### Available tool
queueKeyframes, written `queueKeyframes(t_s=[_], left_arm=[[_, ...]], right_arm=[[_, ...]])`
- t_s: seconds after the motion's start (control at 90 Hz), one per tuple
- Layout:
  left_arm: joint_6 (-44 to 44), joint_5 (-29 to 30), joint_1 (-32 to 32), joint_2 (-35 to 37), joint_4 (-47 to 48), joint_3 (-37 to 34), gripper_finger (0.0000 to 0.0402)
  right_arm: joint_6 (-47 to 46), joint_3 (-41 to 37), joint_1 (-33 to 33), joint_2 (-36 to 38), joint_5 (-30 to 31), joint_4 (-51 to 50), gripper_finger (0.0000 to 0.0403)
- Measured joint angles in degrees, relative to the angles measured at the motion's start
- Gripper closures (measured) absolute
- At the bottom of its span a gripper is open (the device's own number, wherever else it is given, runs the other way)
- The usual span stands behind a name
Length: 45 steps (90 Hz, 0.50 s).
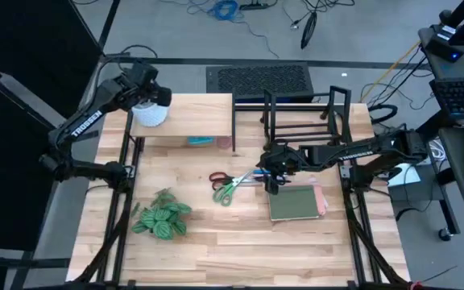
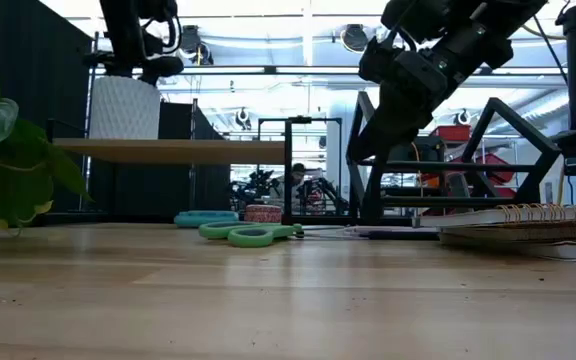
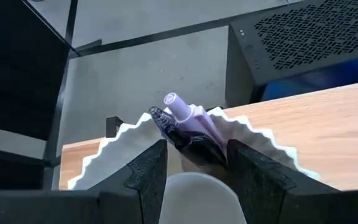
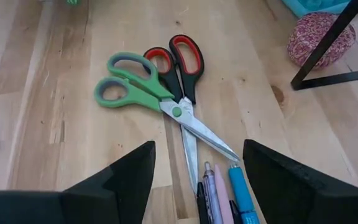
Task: Stock shelves
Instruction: Remove the black pen from the white pen holder
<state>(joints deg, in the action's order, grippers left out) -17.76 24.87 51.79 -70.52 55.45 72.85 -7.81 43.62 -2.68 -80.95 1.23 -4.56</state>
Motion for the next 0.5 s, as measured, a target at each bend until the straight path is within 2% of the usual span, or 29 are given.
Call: queueKeyframes(t_s=[0.1,0.333,0.5], left_arm=[[-0.04,0.02,-0.02,0.11,-1.22,-0.84,0.0267],[-0.30,-0.07,-0.09,0.15,-2.11,-1.31,0.0345],[-0.16,-1.69,-0.11,0.20,-1.84,-1.31,0.0362]], right_arm=[[-0.47,0.00,0.60,0.00,-0.02,0.02,0.0177],[-1.27,0.00,1.09,0.00,-0.01,0.04,0.0177],[-1.68,0.00,1.20,0.00,0.00,0.04,0.0177]])
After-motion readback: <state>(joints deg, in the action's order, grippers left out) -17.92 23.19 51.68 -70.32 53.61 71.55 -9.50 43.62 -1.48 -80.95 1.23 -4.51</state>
